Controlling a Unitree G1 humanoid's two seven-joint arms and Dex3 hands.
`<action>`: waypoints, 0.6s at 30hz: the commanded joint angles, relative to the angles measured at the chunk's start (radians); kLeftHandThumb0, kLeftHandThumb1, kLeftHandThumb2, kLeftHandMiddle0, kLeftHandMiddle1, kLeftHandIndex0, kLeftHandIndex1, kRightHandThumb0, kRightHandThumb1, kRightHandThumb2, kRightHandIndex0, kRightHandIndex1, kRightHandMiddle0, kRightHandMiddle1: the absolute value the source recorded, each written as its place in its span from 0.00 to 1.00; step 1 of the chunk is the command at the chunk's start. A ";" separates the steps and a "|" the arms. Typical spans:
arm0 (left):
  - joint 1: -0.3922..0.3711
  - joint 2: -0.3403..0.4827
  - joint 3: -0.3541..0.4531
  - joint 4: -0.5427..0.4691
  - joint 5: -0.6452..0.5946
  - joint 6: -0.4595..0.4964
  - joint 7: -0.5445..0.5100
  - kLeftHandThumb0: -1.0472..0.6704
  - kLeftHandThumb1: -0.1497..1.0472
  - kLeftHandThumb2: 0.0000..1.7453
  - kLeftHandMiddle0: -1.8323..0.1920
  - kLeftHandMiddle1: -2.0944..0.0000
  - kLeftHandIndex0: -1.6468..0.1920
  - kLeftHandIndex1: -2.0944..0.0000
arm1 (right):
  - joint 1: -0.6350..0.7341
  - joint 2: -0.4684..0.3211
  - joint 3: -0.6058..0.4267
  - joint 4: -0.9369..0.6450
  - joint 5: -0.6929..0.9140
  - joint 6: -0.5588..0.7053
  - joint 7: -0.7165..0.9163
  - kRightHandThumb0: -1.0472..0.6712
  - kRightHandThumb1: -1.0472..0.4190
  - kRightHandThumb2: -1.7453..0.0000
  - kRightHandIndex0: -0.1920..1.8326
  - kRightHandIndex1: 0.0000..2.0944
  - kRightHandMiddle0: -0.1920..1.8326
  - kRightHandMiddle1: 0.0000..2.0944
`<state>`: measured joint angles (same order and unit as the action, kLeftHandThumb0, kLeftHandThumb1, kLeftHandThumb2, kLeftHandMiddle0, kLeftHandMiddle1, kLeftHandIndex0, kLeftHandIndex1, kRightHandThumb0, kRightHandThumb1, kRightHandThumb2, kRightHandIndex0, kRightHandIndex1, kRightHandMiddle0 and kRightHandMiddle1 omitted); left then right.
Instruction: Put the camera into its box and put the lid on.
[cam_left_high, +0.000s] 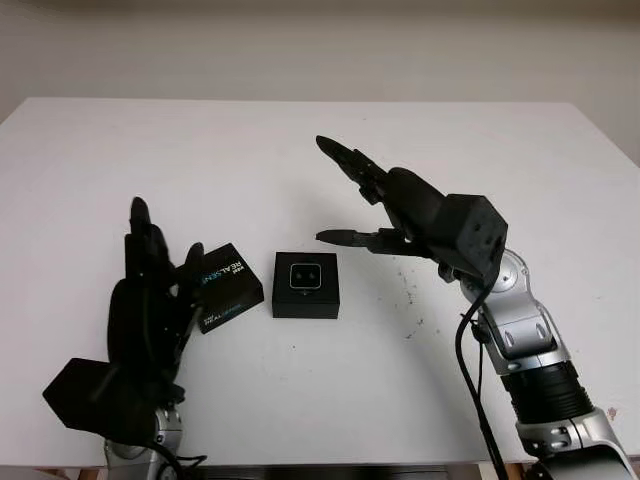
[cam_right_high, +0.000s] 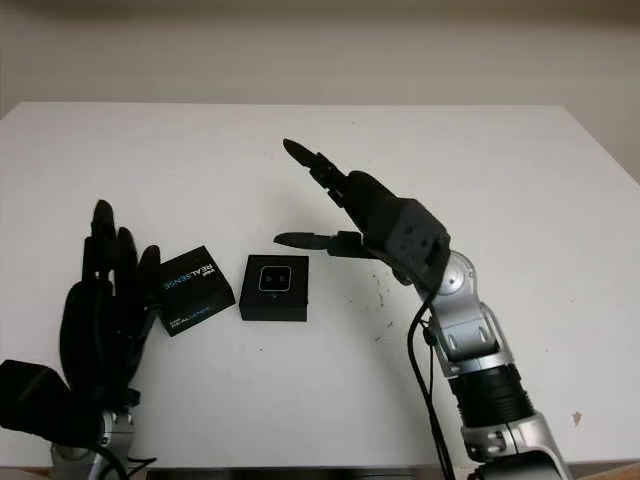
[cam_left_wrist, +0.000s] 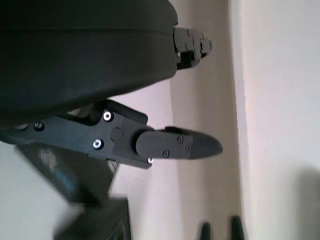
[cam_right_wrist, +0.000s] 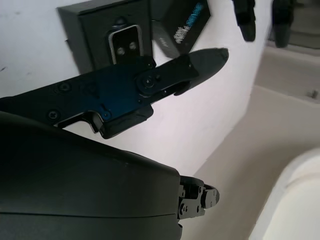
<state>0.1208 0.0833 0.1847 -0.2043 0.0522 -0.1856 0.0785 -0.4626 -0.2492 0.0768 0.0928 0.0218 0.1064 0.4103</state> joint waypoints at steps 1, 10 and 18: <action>-0.032 0.064 0.027 0.012 0.044 -0.001 -0.002 0.31 1.00 0.09 0.79 0.93 0.83 0.92 | 0.005 0.023 -0.040 0.001 0.043 0.012 -0.017 0.23 0.01 0.96 0.05 0.02 0.05 0.05; -0.103 0.425 0.057 0.007 0.199 0.117 -0.223 0.12 0.95 0.03 0.91 0.99 0.94 0.98 | 0.003 0.071 -0.141 -0.068 0.161 0.180 -0.126 0.16 0.00 0.88 0.05 0.02 0.07 0.04; -0.195 0.572 -0.032 0.099 0.256 0.077 -0.373 0.07 0.93 0.03 0.96 0.99 0.97 0.99 | -0.012 0.075 -0.198 -0.054 0.217 0.216 -0.174 0.20 0.00 0.85 0.04 0.02 0.06 0.04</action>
<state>-0.0507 0.6357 0.1659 -0.1077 0.3118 -0.0983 -0.2808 -0.4600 -0.1674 -0.1101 0.0400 0.2369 0.3249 0.2405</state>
